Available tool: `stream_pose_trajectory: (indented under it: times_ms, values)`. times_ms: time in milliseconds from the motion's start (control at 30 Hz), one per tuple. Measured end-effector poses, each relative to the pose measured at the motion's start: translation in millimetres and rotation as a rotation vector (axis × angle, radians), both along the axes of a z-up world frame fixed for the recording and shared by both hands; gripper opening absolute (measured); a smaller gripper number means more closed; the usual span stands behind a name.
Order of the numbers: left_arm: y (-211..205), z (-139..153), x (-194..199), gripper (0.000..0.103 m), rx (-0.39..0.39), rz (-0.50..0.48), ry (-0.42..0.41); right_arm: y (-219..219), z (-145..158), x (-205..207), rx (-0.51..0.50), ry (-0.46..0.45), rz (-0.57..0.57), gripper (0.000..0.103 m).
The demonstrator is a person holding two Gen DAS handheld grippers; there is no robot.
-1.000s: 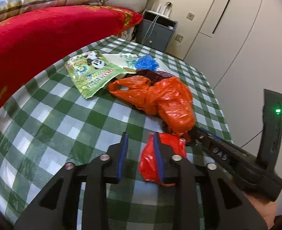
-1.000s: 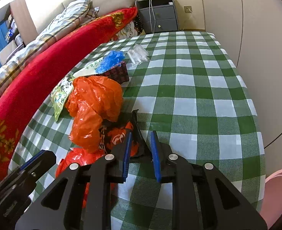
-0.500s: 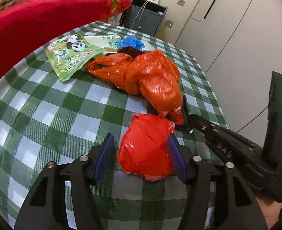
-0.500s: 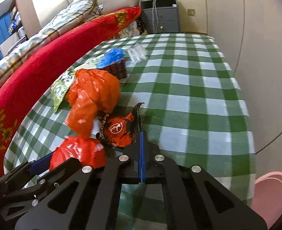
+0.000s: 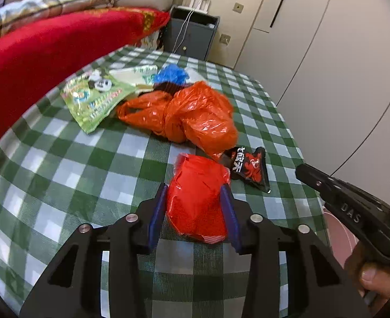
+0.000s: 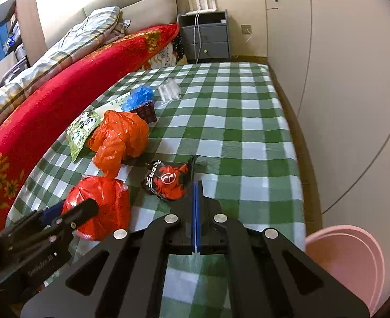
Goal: Collect trash
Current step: 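Grasp the red plastic bag with the left tool while the right grasps a black-red wrapper, then carry the red bag and black-red wrapper to the pink bin and open both tools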
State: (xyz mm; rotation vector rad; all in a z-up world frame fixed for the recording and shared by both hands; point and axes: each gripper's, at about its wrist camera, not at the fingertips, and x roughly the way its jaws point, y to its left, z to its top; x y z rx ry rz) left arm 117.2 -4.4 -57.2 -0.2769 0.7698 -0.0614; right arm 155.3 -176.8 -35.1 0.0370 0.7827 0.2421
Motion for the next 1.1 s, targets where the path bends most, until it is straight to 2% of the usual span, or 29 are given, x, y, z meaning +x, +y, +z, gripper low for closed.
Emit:
stream_pose_trajectory:
  times_ms: [133, 300, 433, 500, 767, 933, 1100]
  values:
    - [5.5, 7.6, -10.3, 0.039, 0.007, 0.025, -0.013, -4.7, 3.5, -8.7, 0.026, 0.010, 0.001, 0.000]
    - [14.4, 17.5, -24.7, 0.039, 0.047, 0.089, -0.034, -4.6, -1.4, -11.6, 0.053, 0.027, -0.013, 0.005]
    - [26.3, 17.0, -28.1, 0.039, 0.063, 0.137, -0.027, 2.1, -4.0, -7.7, 0.045, 0.011, -0.011, 0.027]
    - [31.7, 17.2, -28.0, 0.039, 0.070, 0.160, -0.029, 6.7, -6.2, -1.3, 0.042, 0.012, -0.004, 0.029]
    - [32.8, 18.5, -23.5, 0.039, 0.098, 0.169, -0.059, 30.8, -23.7, 33.0, 0.033, 0.043, 0.027, 0.052]
    - [34.2, 15.9, -19.3, 0.039, 0.105, 0.171, -0.052, 40.9, -39.1, 49.2, 0.020, 0.090, 0.034, 0.054]
    - [33.4, 14.5, -17.2, 0.039, 0.106, 0.170, -0.054, 42.3, -34.6, 43.3, -0.005, 0.053, 0.050, 0.045]
